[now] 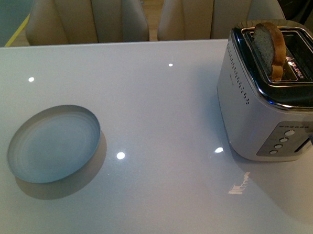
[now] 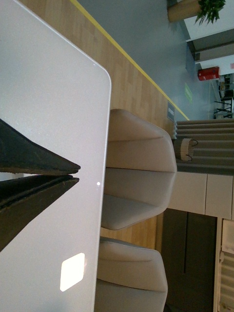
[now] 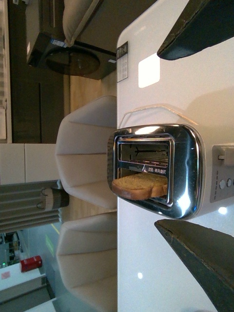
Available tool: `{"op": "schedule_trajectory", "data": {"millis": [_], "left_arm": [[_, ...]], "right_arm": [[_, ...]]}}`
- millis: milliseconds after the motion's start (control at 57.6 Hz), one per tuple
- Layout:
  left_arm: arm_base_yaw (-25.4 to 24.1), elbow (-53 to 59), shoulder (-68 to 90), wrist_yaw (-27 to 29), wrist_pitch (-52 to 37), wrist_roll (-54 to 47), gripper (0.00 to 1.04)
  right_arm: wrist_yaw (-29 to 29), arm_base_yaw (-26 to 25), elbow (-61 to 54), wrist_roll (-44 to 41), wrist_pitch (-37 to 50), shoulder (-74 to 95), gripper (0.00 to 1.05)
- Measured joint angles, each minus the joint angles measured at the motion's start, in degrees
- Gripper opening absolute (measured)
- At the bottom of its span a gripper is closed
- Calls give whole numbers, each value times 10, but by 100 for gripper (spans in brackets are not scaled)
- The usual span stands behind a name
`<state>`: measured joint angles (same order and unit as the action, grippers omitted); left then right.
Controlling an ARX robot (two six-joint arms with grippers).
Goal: Left arm holds plate, right arm toasts bread
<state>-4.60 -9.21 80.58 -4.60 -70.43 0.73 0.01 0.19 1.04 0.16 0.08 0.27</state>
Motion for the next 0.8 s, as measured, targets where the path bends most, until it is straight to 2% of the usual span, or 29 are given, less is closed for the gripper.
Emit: {"op": "schedule_trajectory", "data": {"millis": [104,156,260,798], "left_arm": [[6,15,-67,9,62,-1,3],[27,23,-115,42,99,-1,3],[44,38,-174,42,133,-1,3],[45,84,-420,46,331,-1,3]], "right_arm": [[0,0,0,0,0,0,96],[0,0,0,0,0,0,96],[0,0,0,0,0,0,96],[0,0,0,0,0,0,96]]}}
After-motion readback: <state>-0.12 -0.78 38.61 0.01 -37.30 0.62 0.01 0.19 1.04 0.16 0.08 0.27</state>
